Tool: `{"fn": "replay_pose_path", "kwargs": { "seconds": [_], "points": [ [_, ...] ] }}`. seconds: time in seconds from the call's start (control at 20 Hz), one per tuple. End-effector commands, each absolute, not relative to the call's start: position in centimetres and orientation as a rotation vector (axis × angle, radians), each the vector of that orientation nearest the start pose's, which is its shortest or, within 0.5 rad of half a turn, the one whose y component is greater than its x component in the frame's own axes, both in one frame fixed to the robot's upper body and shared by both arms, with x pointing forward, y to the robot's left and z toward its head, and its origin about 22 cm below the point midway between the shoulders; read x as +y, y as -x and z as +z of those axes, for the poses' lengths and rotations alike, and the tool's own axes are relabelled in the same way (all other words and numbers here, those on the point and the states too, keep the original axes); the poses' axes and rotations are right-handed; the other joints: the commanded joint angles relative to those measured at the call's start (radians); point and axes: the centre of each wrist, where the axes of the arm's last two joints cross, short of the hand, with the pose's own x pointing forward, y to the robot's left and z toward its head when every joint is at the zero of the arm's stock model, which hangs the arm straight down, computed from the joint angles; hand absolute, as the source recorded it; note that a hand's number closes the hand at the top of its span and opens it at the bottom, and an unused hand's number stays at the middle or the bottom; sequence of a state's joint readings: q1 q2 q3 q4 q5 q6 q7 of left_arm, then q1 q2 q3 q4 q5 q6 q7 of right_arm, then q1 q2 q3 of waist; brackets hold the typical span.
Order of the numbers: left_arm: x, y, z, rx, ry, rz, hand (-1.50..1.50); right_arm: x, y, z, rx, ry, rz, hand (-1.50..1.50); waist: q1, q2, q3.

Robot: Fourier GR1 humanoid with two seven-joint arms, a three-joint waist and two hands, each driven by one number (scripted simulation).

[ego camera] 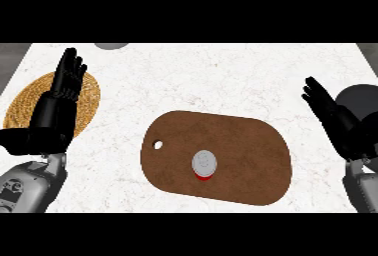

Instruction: Pick the can from the cutting board and place it in the pan

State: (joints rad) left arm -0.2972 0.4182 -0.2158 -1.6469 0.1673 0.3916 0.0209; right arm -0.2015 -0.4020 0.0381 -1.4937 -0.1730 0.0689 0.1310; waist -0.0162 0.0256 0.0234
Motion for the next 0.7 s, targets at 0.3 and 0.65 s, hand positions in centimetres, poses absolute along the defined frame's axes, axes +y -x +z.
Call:
{"fn": "replay_pose_path", "kwargs": {
  "seconds": [0.3,0.65],
  "points": [
    [24.6,-29.6,7.6,-1.672,-0.162,-0.102,0.00,-18.1,-30.4,6.0,-1.495,-0.632,0.944,1.50,0.088,-0.009,-0.022],
    [28.7,-30.3,6.1,-1.630,-0.189,-0.033,0.00,-25.8,-31.7,9.5,-2.021,-0.250,0.907,-1.50,0.014,-0.020,-0.023]
  ]
}}
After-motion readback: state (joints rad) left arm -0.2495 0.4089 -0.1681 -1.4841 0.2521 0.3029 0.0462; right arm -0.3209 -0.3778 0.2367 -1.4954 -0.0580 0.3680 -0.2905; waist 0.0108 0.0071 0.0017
